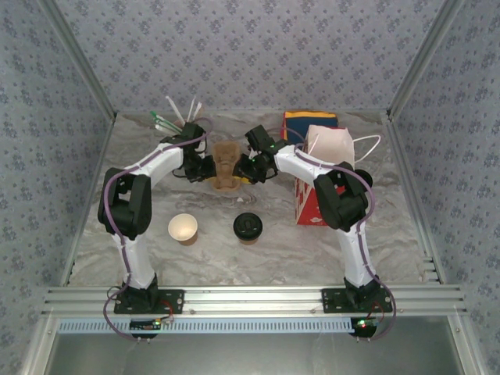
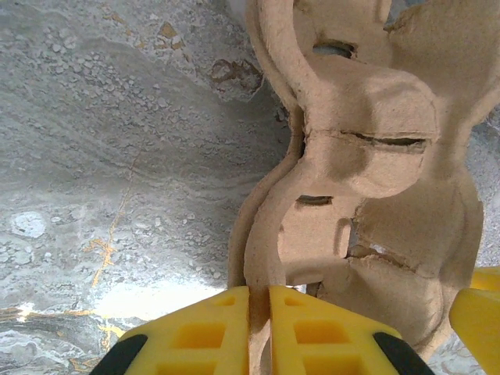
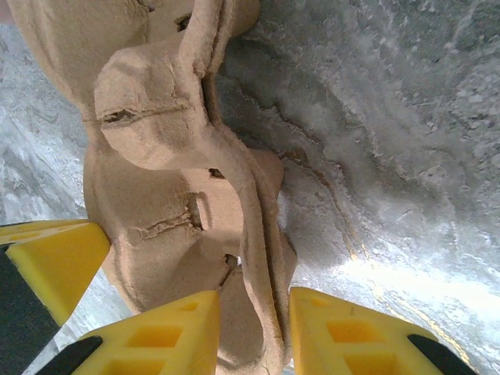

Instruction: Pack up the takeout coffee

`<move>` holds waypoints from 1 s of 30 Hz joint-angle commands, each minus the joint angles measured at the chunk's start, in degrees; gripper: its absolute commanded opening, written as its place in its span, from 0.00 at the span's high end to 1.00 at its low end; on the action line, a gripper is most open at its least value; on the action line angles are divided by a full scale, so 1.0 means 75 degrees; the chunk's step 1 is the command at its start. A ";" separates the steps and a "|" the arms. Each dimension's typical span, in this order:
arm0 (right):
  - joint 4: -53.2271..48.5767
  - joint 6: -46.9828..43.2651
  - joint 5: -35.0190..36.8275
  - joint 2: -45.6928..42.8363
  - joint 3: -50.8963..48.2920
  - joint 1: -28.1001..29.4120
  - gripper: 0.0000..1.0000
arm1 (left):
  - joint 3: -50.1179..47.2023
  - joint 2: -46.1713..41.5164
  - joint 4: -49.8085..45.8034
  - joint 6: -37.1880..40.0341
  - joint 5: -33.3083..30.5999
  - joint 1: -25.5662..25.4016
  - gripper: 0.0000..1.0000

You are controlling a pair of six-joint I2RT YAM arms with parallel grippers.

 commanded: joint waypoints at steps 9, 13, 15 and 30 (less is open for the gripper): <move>0.0768 0.0343 -0.0745 -0.0025 -0.0169 0.0061 0.70 | -0.0125 -0.0065 0.0060 -0.0125 0.0379 -0.0050 0.88; 0.0743 0.0329 -0.0755 0.0003 -0.0110 0.0050 0.70 | -0.0149 -0.0067 0.0061 -0.0126 0.0392 -0.0050 0.86; 0.0624 0.0296 -0.0710 0.0036 -0.0074 0.0049 0.70 | -0.0140 -0.0098 0.0039 -0.0113 0.0356 -0.0049 0.82; 0.0443 0.0186 -0.0513 -0.0066 -0.0134 0.0049 0.70 | -0.0192 -0.0515 0.0261 -0.0343 0.0900 0.0086 0.70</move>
